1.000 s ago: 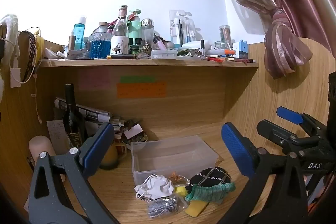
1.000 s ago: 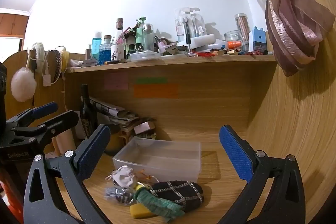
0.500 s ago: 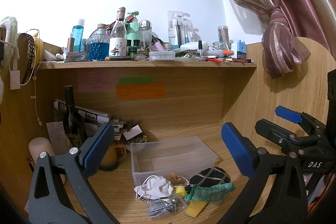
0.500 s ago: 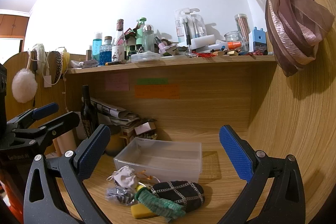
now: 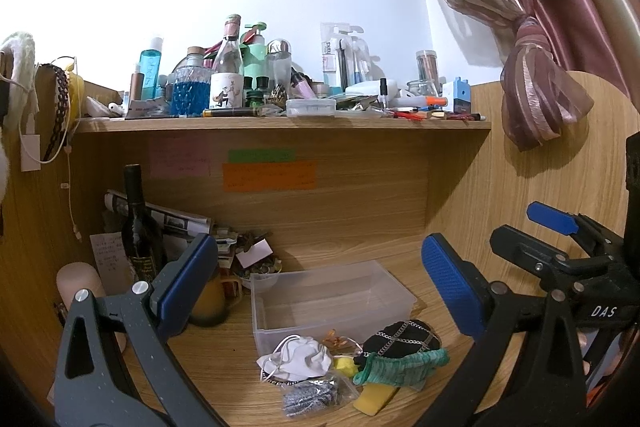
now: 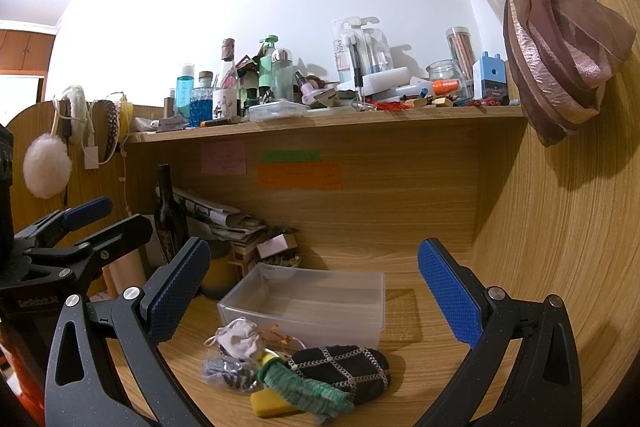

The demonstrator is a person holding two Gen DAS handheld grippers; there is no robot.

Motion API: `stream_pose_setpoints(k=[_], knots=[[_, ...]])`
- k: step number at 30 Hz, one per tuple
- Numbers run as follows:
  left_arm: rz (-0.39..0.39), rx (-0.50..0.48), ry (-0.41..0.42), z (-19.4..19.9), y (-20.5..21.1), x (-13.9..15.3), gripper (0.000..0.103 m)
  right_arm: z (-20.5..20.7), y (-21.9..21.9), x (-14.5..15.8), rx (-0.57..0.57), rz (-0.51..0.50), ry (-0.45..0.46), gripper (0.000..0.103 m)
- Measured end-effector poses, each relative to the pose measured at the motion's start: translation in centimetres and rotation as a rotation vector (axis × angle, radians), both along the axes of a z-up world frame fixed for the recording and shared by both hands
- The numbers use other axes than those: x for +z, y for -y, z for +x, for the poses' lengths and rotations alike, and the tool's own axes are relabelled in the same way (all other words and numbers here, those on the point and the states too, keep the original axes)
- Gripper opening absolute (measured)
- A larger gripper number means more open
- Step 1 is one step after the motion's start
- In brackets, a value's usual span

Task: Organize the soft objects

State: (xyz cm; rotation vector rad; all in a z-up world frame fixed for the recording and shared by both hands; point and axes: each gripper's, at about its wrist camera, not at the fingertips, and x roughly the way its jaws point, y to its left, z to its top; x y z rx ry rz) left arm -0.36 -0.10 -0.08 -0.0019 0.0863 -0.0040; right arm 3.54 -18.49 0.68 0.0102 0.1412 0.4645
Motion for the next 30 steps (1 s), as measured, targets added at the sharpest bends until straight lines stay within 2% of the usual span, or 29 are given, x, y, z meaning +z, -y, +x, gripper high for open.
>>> stream_pose_setpoints(k=[17, 21, 27, 28, 30], knots=[[-0.043, -0.018, 0.012, 0.8, -1.1, -0.1, 0.103, 0.4, -0.6, -0.3, 0.002, 0.004, -0.007, 0.103], [-0.062, -0.038, -0.021, 1.8, -1.4, -0.6, 0.103, 1.3, -0.5, -1.0, 0.015, 0.01, -0.03, 0.103], [-0.034, -0.055, -0.111, 4.2, -2.1, -2.6, 0.102, 3.3, -0.2, -3.0, 0.016, -0.007, -0.109, 0.1], [-0.037, -0.047, -0.132, 4.5, -2.3, -3.0, 0.101, 3.6, -0.2, -3.4, 0.017, -0.012, -0.125, 0.097], [-0.041, -0.035, -0.19, 5.5, -2.8, -4.0, 0.087, 4.4, -0.4, -4.2, 0.018, -0.026, -0.168, 0.092]])
